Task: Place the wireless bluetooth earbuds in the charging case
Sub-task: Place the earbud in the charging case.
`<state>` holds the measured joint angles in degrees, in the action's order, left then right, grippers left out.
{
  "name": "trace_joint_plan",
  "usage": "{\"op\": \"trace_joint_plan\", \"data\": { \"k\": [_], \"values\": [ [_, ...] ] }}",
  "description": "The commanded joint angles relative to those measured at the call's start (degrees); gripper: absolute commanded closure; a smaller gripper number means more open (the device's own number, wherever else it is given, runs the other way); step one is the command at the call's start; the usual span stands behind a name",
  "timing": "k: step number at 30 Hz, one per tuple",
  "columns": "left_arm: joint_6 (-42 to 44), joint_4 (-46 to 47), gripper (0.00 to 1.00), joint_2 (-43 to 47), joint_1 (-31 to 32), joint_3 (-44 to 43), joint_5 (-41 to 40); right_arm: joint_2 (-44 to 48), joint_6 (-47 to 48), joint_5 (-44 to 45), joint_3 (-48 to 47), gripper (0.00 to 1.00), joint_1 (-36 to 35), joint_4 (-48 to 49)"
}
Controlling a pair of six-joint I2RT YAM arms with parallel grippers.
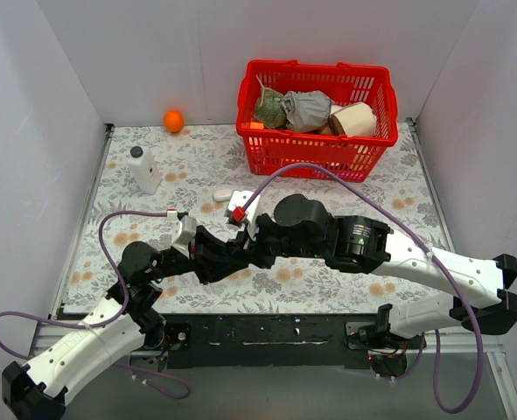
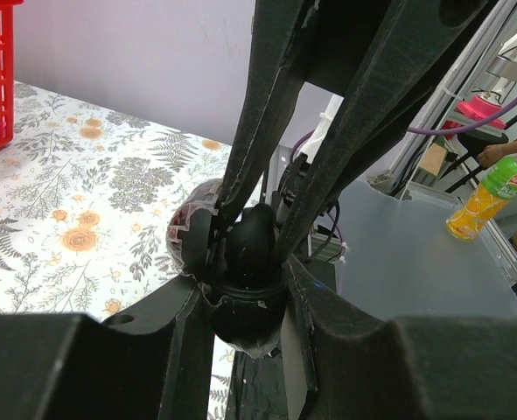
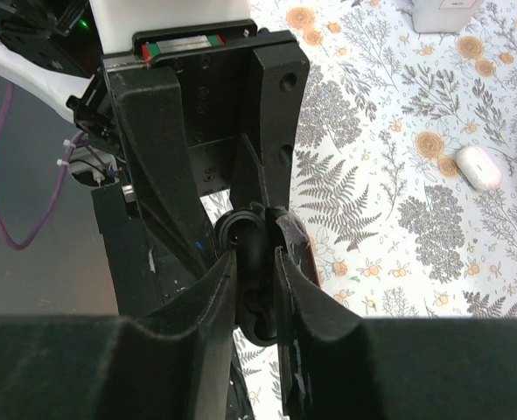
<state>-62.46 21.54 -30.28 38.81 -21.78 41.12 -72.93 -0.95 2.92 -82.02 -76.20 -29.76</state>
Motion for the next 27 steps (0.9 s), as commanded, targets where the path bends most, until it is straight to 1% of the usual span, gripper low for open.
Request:
{"op": "trace_joint_plan", "data": {
  "k": [1,4,7,12,17,19,20,22,24,26,27],
  "values": [
    [-0.1,3.7,1.0,0.6,0.0,-0.1,-1.0,-0.6,0.7,0.8,-2.2,0.66,-0.3,-3.7],
    [-0.1,3.8,1.0,0.5,-0.1,-0.2,-1.0,-0.8,0.7,0.9,-2.4,0.62,-0.3,-3.5],
    [-0.1,3.8,1.0,0.5,0.0,-0.1,-0.8,-0.6,0.8,1.0,-2.4,0.62,-0.3,-2.9],
    [-0.1,3.8,1.0,0.6,0.0,0.2,-0.7,-0.6,0.7,1.3,-2.4,0.68,-0.3,-2.2],
    [-0.1,3.6,1.0,1.0,0.0,0.4,-0.9,0.2,0.7,1.6,-2.4,0.68,-0.3,-1.1],
    [-0.1,3.5,1.0,1.1,0.0,0.5,-0.8,0.6,0.8,1.7,-2.3,0.69,-0.3,-0.7],
    [-0.1,3.5,1.0,1.1,0.0,0.6,-0.8,0.6,0.8,1.8,-2.3,0.71,-0.3,-0.6],
    [0.0,3.5,1.0,1.1,0.0,0.8,-0.8,0.5,0.7,2.1,-2.4,0.77,-0.3,-0.5],
    [-0.2,3.6,1.0,1.2,0.0,0.8,-0.8,0.4,0.8,2.2,-2.4,0.79,-0.3,-0.6],
    [-0.2,3.6,1.0,1.2,0.0,0.7,-0.8,0.3,0.7,2.5,-2.6,0.77,-0.3,-0.6],
    [-0.2,3.5,1.0,1.4,-0.1,0.7,-0.9,0.5,0.8,2.8,-2.6,0.68,-0.3,-0.1]
  ]
}}
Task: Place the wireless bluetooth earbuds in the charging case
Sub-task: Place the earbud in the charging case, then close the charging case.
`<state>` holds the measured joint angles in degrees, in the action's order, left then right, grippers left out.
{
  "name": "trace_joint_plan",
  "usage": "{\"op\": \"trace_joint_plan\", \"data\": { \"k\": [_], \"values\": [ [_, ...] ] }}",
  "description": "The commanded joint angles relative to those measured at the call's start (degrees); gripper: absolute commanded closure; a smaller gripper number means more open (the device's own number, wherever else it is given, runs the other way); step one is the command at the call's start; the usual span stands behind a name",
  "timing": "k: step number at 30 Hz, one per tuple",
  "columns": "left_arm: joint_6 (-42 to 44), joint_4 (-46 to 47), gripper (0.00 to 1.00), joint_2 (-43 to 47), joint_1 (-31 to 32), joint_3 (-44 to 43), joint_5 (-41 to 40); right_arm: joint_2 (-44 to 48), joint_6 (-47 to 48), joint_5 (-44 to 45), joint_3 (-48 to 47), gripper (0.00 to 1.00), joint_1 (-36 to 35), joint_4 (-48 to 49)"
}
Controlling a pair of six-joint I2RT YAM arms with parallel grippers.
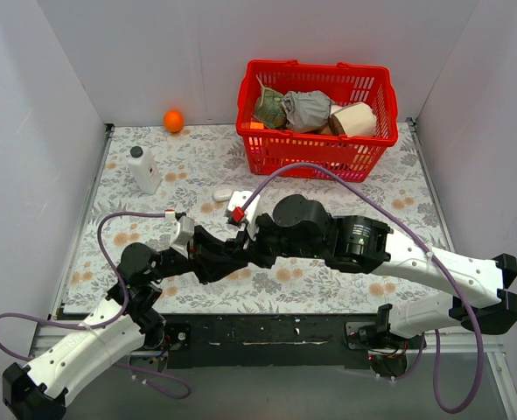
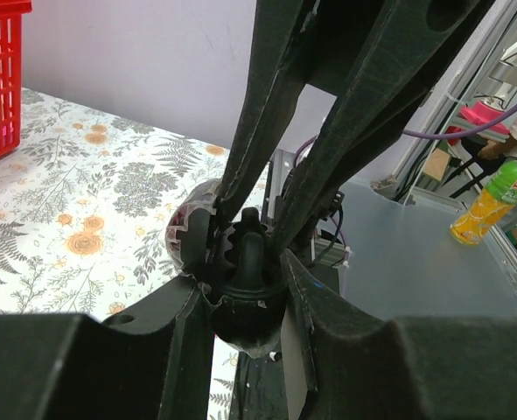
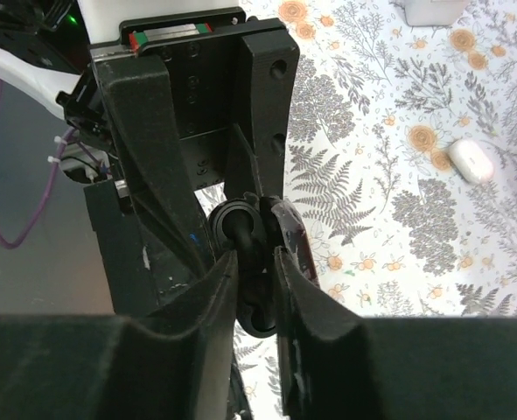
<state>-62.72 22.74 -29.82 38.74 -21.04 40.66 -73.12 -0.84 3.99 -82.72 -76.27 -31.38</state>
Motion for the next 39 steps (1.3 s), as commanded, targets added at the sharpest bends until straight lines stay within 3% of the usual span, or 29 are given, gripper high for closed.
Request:
{"op": "trace_joint_plan", "data": {
  "k": [1,4,9,11,14,15,18,33,39],
  "values": [
    [0.1,2.2,1.0,0.9,0.0,0.0,-0.4,1.7,0.5,2.2,-1.3,0.65,-0.2,2.3],
    [0.1,2.0,1.0,1.3,-0.1,0.3,-0.6,4.6,0.2,2.7,-0.6,0.52,-0.1,5.2],
    [0.1,1.7,1.0,1.8,0.0,0.7,-0.8,7.7,-0.6,7.2,-0.6,0.48,0.4,7.7],
    [0.2,1.7,1.0,2.0,0.0,0.8,-0.7,10.0,-1.7,11.5,1.3,0.51,1.3,9.8],
    [0.2,1.5,1.0,2.3,0.0,0.9,-0.5,9.1,-4.3,11.4,0.6,0.71,5.3,5.9],
    [0.3,1.3,1.0,2.3,-0.1,0.7,-0.3,8.4,-5.3,10.4,-0.1,0.83,7.0,5.0],
    [0.6,1.1,1.0,2.4,0.0,0.6,-0.4,6.4,-5.7,7.0,0.9,0.94,7.5,4.4],
    [0.5,2.0,1.0,1.8,0.0,0.0,-0.2,0.3,-3.7,-9.3,-1.0,0.99,7.2,1.1],
    [0.7,2.0,1.0,1.3,0.0,-0.1,-0.6,0.5,-3.0,-9.8,-0.8,0.99,6.1,0.8]
  ]
}}
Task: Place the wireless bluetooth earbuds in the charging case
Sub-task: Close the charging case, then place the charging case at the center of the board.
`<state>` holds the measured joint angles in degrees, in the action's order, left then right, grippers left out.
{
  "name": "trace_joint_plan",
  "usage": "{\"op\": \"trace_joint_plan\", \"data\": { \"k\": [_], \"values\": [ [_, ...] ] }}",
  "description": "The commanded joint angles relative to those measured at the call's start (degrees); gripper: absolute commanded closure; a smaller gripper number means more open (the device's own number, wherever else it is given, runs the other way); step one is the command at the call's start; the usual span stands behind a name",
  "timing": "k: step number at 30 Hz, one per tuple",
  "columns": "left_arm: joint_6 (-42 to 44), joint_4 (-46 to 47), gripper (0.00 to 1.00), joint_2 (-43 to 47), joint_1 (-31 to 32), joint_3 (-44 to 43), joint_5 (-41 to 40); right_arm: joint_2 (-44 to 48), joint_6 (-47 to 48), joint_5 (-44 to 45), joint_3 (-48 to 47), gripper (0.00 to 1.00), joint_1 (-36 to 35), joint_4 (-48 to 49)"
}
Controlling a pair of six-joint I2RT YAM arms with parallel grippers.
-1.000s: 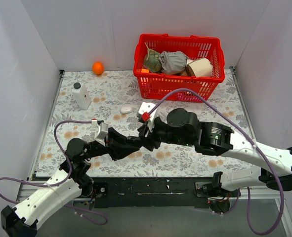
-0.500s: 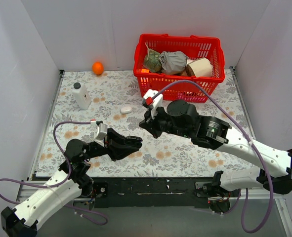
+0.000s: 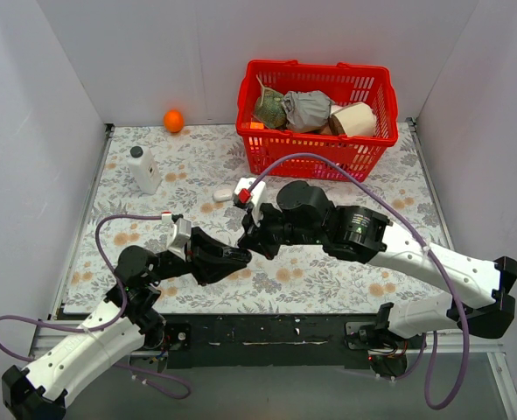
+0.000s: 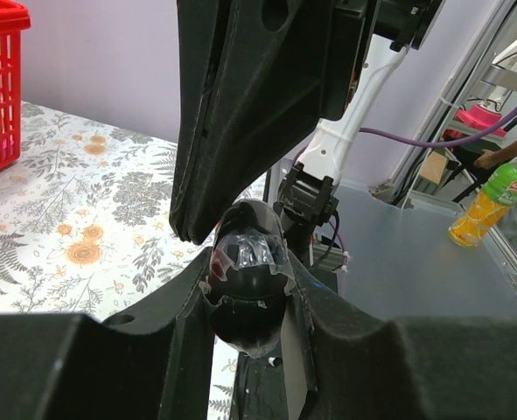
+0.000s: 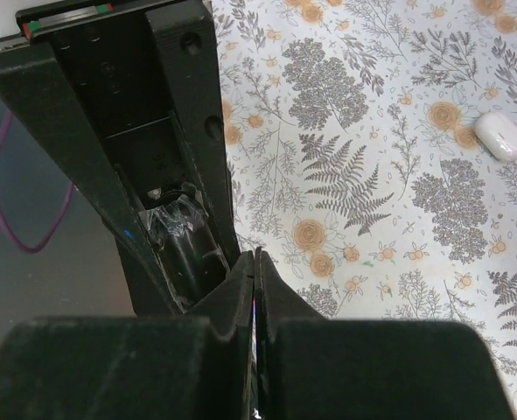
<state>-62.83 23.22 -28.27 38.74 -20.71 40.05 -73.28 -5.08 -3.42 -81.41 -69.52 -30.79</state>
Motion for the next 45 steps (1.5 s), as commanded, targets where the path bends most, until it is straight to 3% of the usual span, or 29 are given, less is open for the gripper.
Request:
{"op": "trace_joint_plan", "data": {
  "k": [1,5,6,9,11,13,16,19,22,26,33,36,38,41,45],
  "values": [
    [0.8,1.6,1.0,-0.3,0.0,-0.5,-0.1,0.9,1.2,-2.1,-2.1,0.99,-0.6,0.0],
    [0.5,0.8,1.0,-1.0,0.0,-0.6,-0.9,2.6,-0.5,3.2,-0.3,0.99,-0.6,1.5],
    [0.2,0.0,1.0,-1.2,0.0,-0.8,-1.6,4.5,-1.7,10.3,1.6,0.99,-0.4,3.3],
    [-1.1,-7.1,1.0,-3.2,0.0,-2.0,-11.7,8.5,-7.2,14.9,6.1,0.94,5.2,6.2],
    [-2.9,-13.6,1.0,-6.2,-0.1,-3.5,-21.4,10.1,-11.5,12.3,12.7,0.88,11.9,8.2],
    [-5.0,-17.9,1.0,-15.0,-0.2,-6.1,-25.7,11.7,-13.5,9.9,19.0,0.85,15.7,10.4],
    [-6.9,-22.8,1.0,-29.3,-0.9,-11.0,-25.5,12.5,-15.2,10.9,24.9,0.84,16.7,11.8],
    [-8.6,-20.5,1.0,-40.0,-1.1,-13.3,-23.0,13.4,-15.7,10.3,27.6,0.82,16.9,12.8],
    [-10.5,-15.3,1.0,-47.0,-1.8,-14.6,-25.9,14.4,-15.8,9.4,30.0,0.81,16.8,13.0],
    [-10.1,-15.1,1.0,-56.2,-3.1,-18.7,-30.3,16.9,-16.1,9.3,34.7,0.8,16.8,14.4],
    [-7.8,-14.2,0.98,-66.8,-4.3,-24.9,-30.0,19.4,-17.1,8.1,39.7,0.79,16.8,15.4],
    [-7.3,-14.5,0.86,-69.4,-5.1,-26.6,-30.3,19.7,-17.2,7.6,40.1,0.79,16.8,15.7],
    [-7.0,-15.5,0.7,-70.3,-5.8,-27.4,-30.5,19.7,-17.1,7.4,40.1,0.78,16.8,15.7],
    [-6.9,-16.2,0.54,-70.7,-6.7,-26.6,-30.3,19.4,-16.5,7.6,39.4,0.78,16.8,15.1],
    [-6.3,-17.3,0.41,-69.1,-7.4,-24.6,-31.0,19.6,-16.3,8.3,38.7,0.77,16.8,14.2]
  ]
}}
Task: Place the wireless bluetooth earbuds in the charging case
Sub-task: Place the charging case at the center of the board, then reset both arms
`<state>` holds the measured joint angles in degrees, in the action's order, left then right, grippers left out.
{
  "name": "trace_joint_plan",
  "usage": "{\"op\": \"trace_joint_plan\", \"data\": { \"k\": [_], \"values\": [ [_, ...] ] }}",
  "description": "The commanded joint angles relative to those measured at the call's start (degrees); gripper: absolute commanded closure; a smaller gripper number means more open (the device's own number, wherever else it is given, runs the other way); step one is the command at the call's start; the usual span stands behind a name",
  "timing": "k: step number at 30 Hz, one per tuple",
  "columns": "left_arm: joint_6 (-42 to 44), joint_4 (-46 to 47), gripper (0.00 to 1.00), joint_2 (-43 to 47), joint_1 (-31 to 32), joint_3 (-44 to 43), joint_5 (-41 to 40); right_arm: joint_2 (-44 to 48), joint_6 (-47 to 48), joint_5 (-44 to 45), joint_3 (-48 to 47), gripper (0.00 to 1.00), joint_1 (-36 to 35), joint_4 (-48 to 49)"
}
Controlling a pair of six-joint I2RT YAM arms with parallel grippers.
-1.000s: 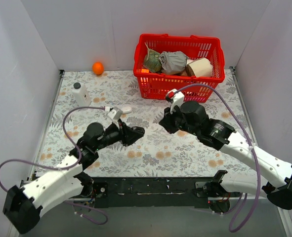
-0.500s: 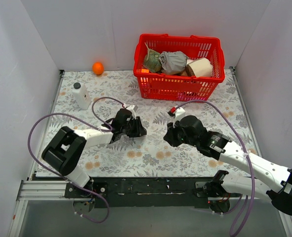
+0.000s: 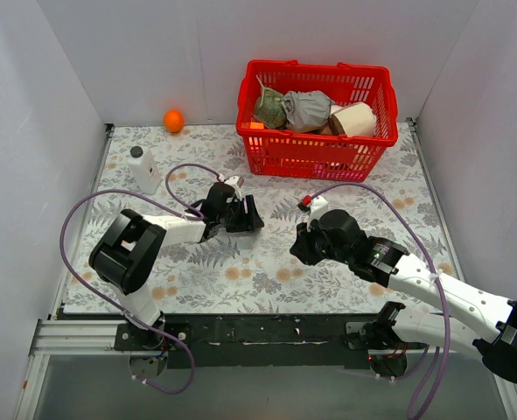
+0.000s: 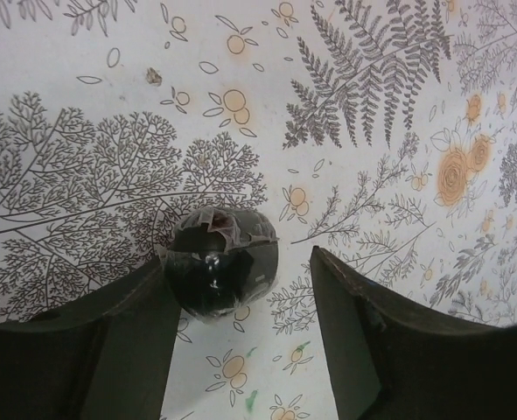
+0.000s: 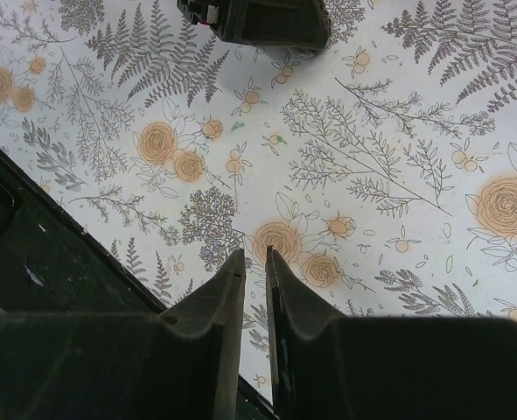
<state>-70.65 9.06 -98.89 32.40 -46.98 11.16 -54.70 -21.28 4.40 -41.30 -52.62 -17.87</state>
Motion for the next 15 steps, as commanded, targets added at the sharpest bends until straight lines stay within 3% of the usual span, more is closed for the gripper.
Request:
{"op": "trace_joint_plan", "data": {
  "k": [1,3,9,10,14,15],
  "values": [
    [1.7,-3.9,0.38,3.0,-1.1,2.1,-2.5,1.0,0.0,0.8,-1.5,0.76,-0.1,1.1],
    [2.2,-4.3,0.29,4.8,-2.1,3.6,-3.0,0.9,0.2,1.2,-1.9,0.76,-0.1,0.6],
    [4.9,-12.5,0.24,16.5,-5.9,4.4,-6.4,1.1,0.4,2.1,-2.7,0.75,-0.1,0.0],
    [5.1,-15.0,0.02,18.9,-6.6,4.6,-7.4,1.2,0.5,2.4,-2.8,0.74,-0.1,0.0],
    [3.0,-22.4,0.02,27.9,-6.7,3.7,-15.4,1.4,0.7,3.9,-2.2,0.73,-0.1,1.1],
    [-0.1,-23.7,0.02,31.4,-6.7,3.7,-21.2,1.5,0.7,4.2,-1.5,0.73,-0.1,1.9]
  ]
}}
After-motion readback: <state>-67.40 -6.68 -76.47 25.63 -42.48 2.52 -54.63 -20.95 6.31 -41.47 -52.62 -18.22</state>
